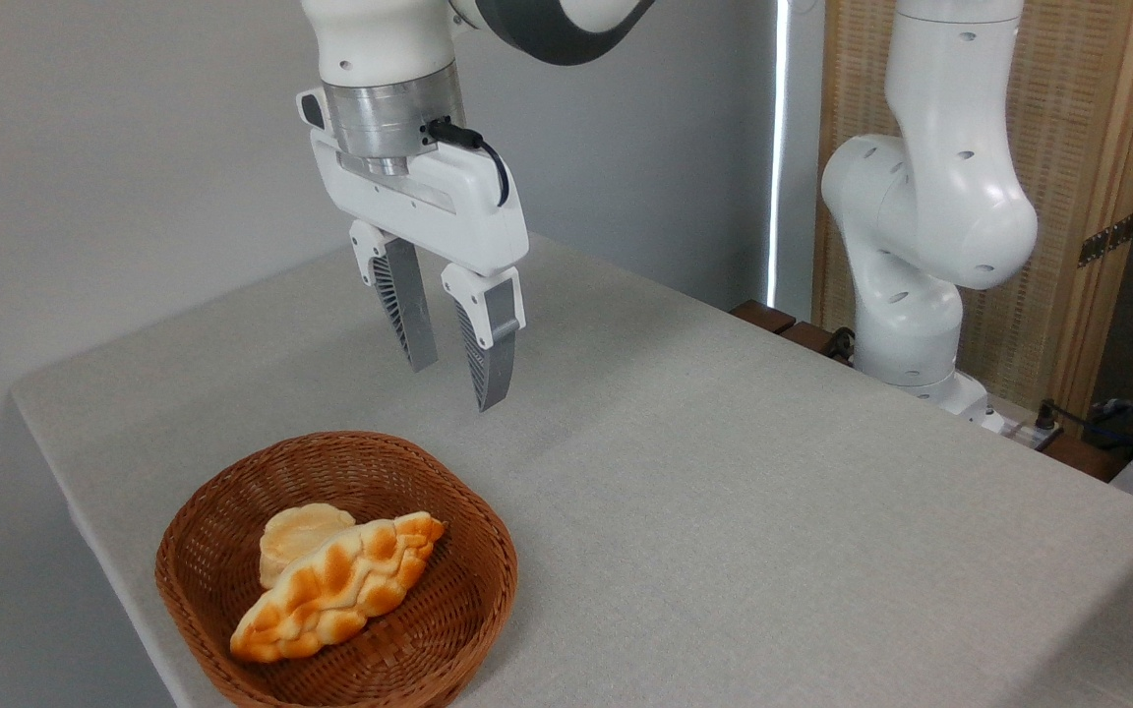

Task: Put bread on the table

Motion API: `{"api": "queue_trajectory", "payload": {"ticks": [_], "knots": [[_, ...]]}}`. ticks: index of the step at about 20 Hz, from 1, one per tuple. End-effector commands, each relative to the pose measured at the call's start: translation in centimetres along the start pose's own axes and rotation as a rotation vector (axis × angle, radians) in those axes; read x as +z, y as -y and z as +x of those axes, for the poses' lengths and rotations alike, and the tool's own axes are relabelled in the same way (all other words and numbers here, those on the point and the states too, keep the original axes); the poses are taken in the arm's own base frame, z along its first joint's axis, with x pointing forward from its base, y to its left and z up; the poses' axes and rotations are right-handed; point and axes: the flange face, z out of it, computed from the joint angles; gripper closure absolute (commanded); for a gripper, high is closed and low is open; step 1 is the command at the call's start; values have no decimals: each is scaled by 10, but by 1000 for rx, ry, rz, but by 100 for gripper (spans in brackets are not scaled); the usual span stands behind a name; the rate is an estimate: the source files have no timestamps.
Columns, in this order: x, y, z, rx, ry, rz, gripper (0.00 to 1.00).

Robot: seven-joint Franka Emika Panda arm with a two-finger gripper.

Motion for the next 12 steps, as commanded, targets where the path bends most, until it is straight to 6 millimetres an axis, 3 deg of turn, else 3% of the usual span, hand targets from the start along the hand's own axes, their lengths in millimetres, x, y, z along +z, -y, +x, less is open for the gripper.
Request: {"api": "queue_trajectory", "payload": {"ticks": [1,12], "knots": [[-6,2,-3,-1,18,-3,0],[-6,4,-3,-6,14,0,0]]}}
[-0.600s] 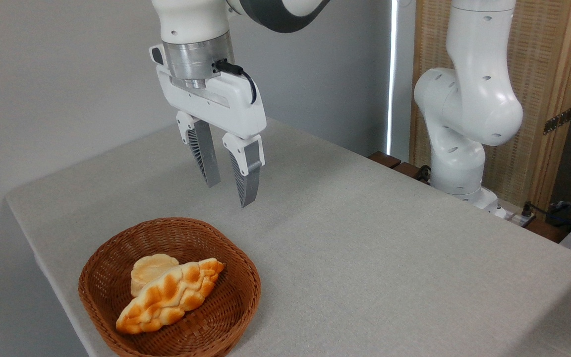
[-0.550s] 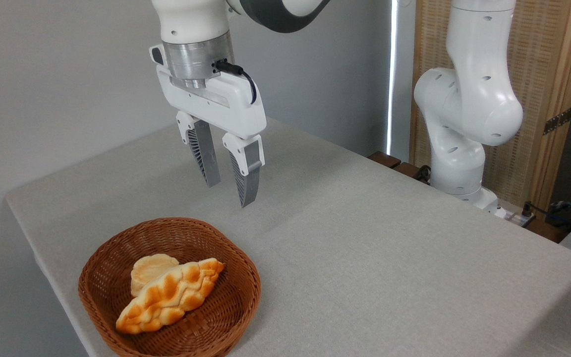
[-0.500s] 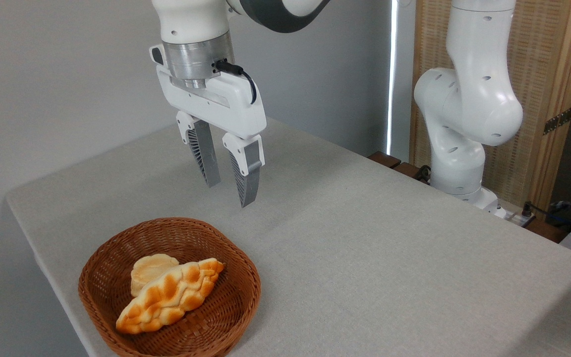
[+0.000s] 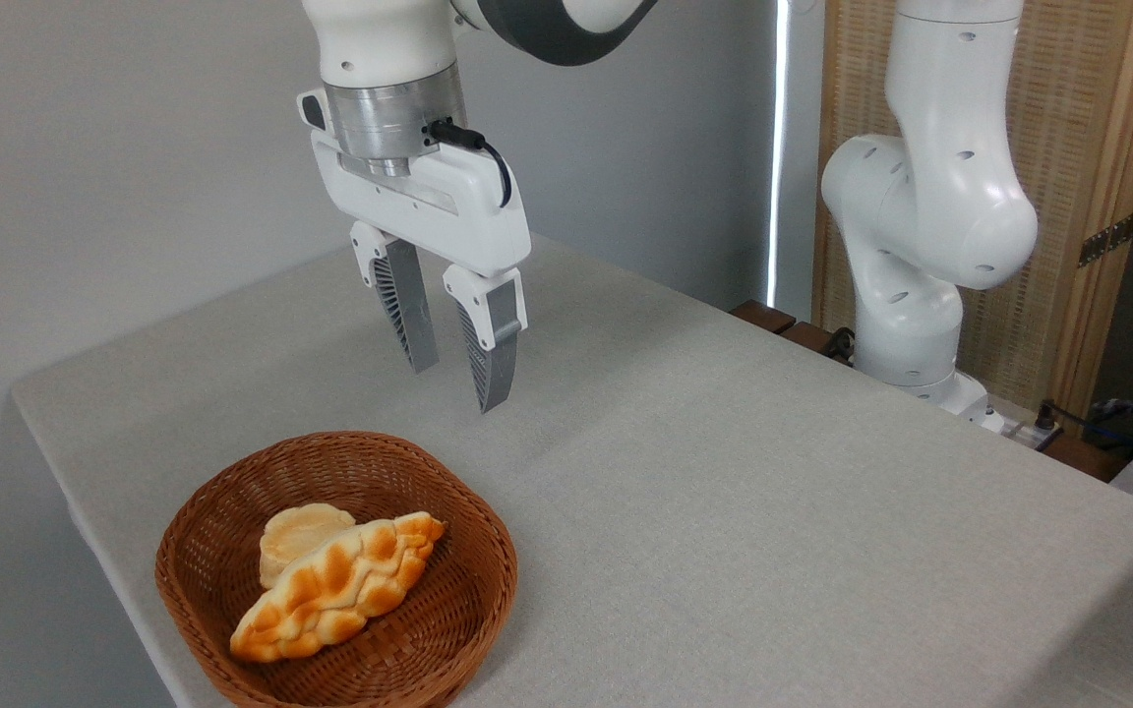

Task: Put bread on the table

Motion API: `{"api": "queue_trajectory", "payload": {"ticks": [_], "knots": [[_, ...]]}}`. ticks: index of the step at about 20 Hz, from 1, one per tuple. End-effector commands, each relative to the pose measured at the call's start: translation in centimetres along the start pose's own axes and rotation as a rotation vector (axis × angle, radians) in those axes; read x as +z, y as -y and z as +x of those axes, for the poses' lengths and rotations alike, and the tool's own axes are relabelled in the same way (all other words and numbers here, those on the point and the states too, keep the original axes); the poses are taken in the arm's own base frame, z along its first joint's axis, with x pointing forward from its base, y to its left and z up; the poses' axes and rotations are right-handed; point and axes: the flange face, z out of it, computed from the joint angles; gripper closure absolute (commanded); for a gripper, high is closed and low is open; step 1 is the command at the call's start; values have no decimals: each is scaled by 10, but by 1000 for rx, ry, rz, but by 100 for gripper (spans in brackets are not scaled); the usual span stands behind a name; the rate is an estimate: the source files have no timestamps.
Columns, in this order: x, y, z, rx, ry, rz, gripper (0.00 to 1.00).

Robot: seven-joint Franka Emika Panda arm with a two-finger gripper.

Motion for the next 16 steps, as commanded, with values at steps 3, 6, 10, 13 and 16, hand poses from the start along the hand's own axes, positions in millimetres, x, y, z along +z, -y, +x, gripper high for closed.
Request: {"api": "queue_trajectory", "payload": {"ticks": [3,6,10,13,16], "knots": [[-5,1,-2,0,14,-2,0],[-5,1,-1,2,17,-2,0],[-7,1,-1,2,9,1,0],[-11,4,4,0,-38,32,0],[-9,9,13,0,-80,61,0]]}}
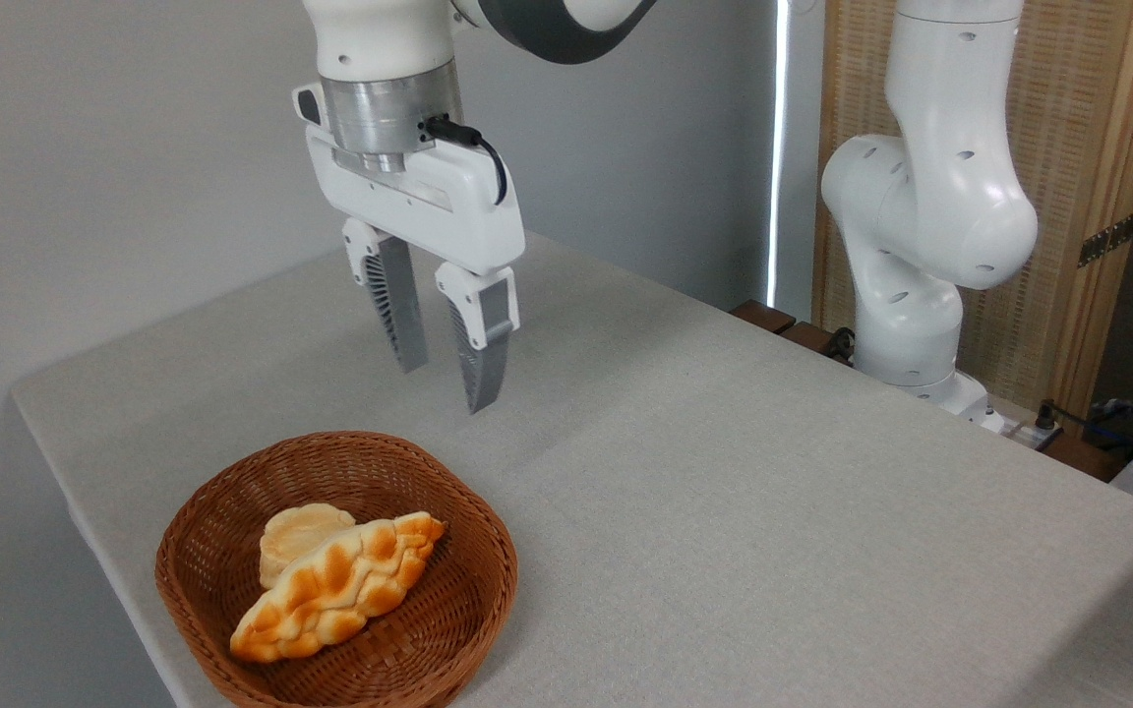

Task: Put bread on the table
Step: 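Lower the open gripper onto the braided bread roll in the basket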

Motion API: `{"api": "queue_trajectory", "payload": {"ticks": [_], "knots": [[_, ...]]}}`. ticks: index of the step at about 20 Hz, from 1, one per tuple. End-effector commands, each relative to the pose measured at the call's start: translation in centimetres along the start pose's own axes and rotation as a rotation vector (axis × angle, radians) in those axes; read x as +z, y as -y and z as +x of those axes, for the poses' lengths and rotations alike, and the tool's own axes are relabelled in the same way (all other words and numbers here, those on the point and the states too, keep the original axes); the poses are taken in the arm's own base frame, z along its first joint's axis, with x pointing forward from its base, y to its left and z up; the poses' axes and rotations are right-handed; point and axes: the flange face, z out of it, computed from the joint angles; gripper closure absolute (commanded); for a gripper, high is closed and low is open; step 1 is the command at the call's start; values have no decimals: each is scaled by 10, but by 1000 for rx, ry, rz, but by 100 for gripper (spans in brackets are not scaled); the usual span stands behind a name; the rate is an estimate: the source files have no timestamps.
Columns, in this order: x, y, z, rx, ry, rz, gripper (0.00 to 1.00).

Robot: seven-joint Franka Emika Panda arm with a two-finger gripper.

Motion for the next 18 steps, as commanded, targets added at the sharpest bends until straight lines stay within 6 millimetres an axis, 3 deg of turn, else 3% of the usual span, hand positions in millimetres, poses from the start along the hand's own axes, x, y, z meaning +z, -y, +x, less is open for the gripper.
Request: {"api": "queue_trajectory", "payload": {"ticks": [1,13,18], "knots": [[2,9,13,1,-52,45,0],[64,43,53,13,-136,173,0],[93,58,58,20,-116,209,0]]}}
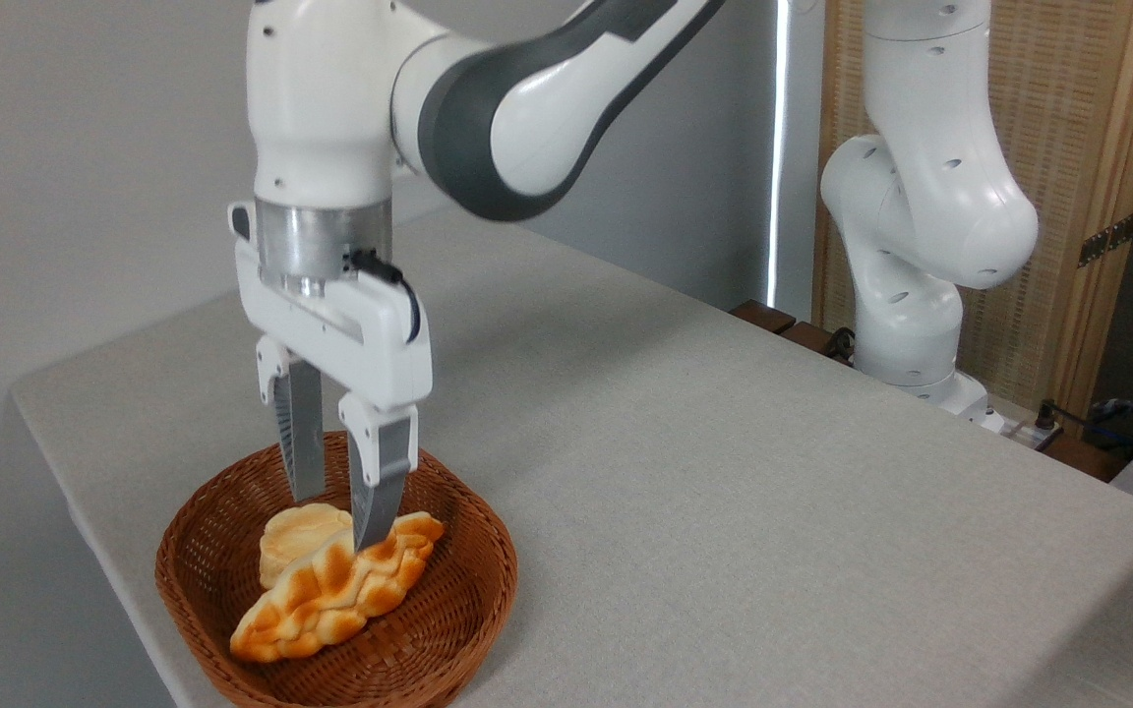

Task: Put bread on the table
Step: 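Lower the open gripper onto the braided bread roll in the basket, then close the gripper on the middle of the braided roll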

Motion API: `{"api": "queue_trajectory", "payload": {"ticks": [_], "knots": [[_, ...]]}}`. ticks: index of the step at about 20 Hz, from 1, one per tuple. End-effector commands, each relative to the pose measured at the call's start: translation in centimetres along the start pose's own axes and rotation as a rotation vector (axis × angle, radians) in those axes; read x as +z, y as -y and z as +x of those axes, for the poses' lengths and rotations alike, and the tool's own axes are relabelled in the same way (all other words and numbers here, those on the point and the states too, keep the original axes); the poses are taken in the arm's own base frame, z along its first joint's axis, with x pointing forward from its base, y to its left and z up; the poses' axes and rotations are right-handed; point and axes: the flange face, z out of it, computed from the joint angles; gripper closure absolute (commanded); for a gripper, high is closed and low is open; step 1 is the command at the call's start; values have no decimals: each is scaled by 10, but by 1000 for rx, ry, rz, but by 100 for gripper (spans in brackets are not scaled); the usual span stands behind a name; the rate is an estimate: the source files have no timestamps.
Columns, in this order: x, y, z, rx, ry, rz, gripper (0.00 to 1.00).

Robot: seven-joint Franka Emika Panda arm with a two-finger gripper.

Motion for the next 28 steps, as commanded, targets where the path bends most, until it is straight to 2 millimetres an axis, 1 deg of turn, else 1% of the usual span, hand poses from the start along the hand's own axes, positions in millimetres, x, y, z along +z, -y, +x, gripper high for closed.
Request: {"api": "queue_trajectory", "payload": {"ticks": [1,3,9,10,11,12,13,14,15,16,17,18,28], "knots": [[25,11,1,19,19,41,0],[33,10,1,22,33,36,0],[48,9,3,27,43,34,0],[49,8,4,29,43,34,2],[51,8,5,28,38,37,23],[50,9,5,28,34,39,34],[51,9,5,29,32,40,51],[51,8,6,30,32,39,59],[52,7,6,31,33,38,73],[53,7,6,32,34,37,78],[53,6,7,33,34,37,87],[53,6,7,34,34,37,90],[53,5,7,39,35,36,90]]}}
